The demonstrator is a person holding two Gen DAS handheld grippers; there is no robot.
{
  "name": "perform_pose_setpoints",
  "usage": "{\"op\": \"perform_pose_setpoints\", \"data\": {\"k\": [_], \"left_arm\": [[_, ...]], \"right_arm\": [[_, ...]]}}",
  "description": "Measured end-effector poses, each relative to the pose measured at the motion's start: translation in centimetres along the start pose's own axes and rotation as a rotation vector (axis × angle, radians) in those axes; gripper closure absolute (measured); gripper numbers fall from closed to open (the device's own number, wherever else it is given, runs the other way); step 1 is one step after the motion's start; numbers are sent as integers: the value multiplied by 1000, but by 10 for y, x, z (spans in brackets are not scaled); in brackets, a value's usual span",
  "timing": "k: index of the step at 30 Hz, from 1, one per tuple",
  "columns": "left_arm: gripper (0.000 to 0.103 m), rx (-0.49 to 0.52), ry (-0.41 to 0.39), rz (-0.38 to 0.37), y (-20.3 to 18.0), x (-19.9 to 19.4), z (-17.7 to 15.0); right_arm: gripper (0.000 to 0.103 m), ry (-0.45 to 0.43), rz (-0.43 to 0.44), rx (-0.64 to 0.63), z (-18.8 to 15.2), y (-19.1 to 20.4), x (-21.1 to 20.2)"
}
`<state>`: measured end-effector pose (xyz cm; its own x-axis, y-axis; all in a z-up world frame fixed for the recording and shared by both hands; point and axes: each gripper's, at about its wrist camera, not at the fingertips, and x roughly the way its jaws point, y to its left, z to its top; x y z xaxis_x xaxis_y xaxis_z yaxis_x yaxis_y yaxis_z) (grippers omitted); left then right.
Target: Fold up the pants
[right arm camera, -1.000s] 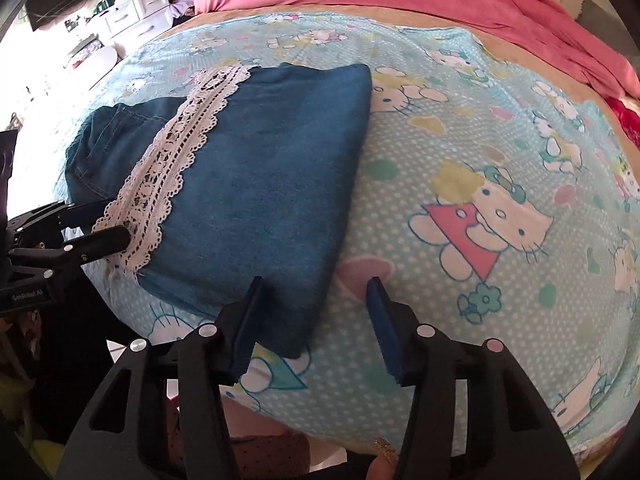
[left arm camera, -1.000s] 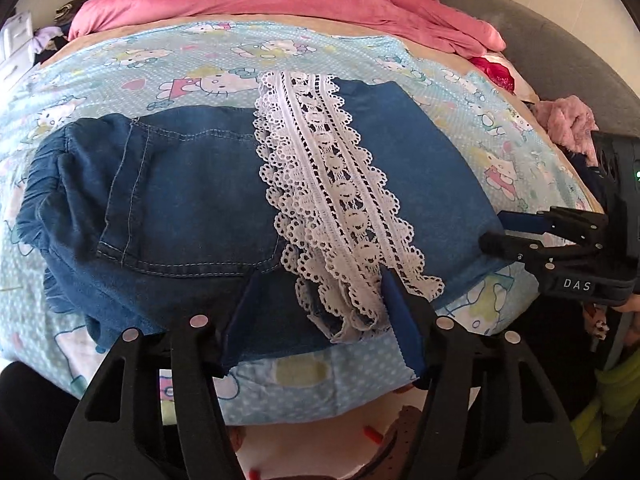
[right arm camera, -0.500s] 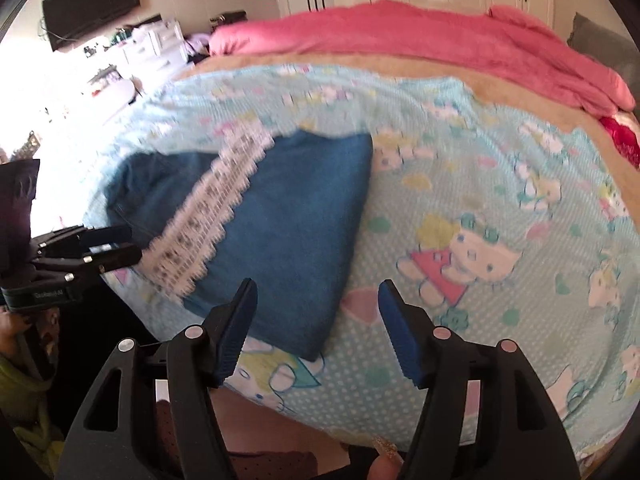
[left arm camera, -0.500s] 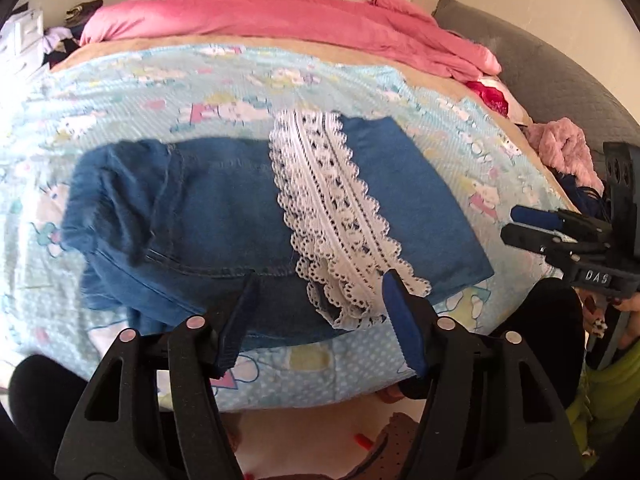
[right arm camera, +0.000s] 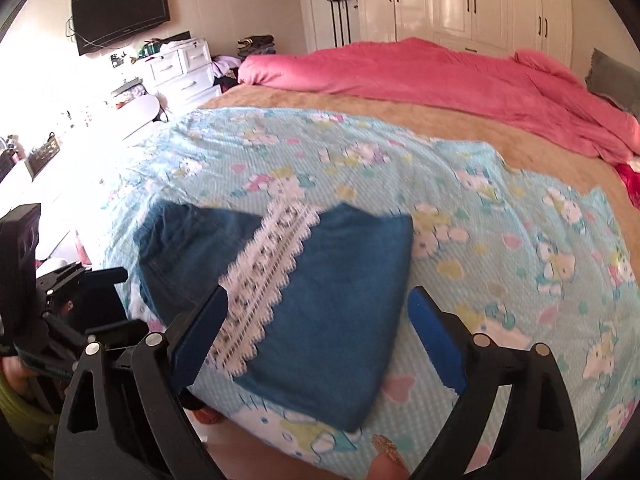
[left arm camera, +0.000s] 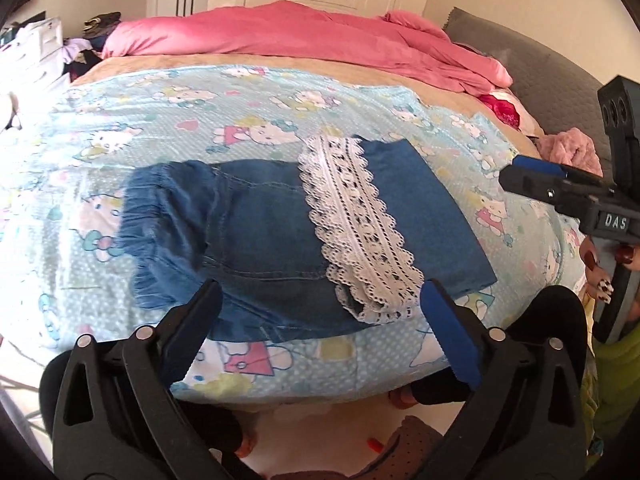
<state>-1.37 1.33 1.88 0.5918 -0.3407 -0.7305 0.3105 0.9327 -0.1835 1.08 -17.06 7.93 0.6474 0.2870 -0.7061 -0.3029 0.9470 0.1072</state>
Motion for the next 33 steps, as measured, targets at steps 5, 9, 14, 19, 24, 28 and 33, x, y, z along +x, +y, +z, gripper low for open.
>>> {"op": "perform_pose_setpoints", "data": {"k": [5,9,14,19,24,28,33], "left_arm": [[9,-31,-7,41,13,-5,3],[9,-63,2,67,28,-5,1],[9,-114,20,90,50,-3,-5],[9,-162,24,100,70,-4,-10],[9,-179,30,93,76,-3,-13],[9,-161,33,83,70,0,-12],[9,-135,5,40,56,0,-3]], "right_arm": [[12,3,16,-26,17,13,14],[9,17,39,-45,27,26,28],[9,35,52,-81,39,43,45],[9,52,47,-95,44,47,58],[9,96,25,-88,40,35,77],[10,143,-8,-86,42,21,100],[35,183,-50,-33,54,-8,128]]}}
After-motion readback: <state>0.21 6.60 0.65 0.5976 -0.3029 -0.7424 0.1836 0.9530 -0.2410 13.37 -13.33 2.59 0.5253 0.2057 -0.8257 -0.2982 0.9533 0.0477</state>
